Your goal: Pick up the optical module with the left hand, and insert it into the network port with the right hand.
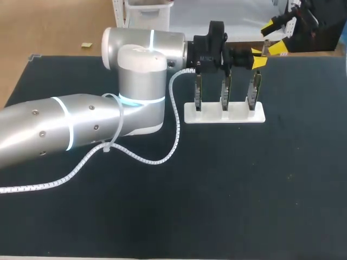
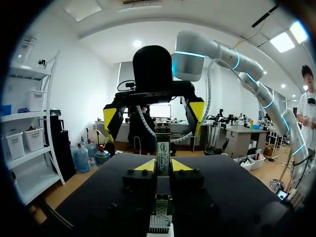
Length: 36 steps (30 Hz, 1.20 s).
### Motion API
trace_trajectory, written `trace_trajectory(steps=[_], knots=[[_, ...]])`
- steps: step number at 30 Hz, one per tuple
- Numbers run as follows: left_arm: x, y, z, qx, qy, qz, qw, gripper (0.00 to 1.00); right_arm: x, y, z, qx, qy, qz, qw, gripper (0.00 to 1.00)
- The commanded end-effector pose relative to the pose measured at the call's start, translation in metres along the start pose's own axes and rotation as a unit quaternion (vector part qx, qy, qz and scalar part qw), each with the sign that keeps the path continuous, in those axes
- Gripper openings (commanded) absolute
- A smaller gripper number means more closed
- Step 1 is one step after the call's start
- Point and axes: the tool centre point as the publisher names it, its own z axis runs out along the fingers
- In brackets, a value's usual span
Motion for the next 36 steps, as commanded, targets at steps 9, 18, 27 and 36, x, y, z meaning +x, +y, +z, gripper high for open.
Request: trace_trajectory(steps=[9, 18, 27, 36], knots=[[0.001, -0.001, 0.0, -0.002, -0.001, 0.001, 1.0, 0.0, -0.004, 0.013, 0.002, 0.007, 0.01, 0.008, 1.0, 1.0], [0.001, -0.001, 0.0, -0.002, -0.001, 0.001, 1.0, 0.0, -0.002, 0.016, 0.003, 0.003, 0.014, 0.01, 1.0, 1.0], [0.001, -0.001, 0.0, -0.002, -0.001, 0.001, 1.0, 0.0, -0.001, 0.017, 0.005, -0.001, 0.015, 0.008, 1.0, 1.0], [0.001, -0.001, 0.0, -0.002, -0.001, 0.001, 1.0, 0.0, -0.001, 0.016, 0.006, 0.0, 0.017, 0.006, 1.0, 1.0]])
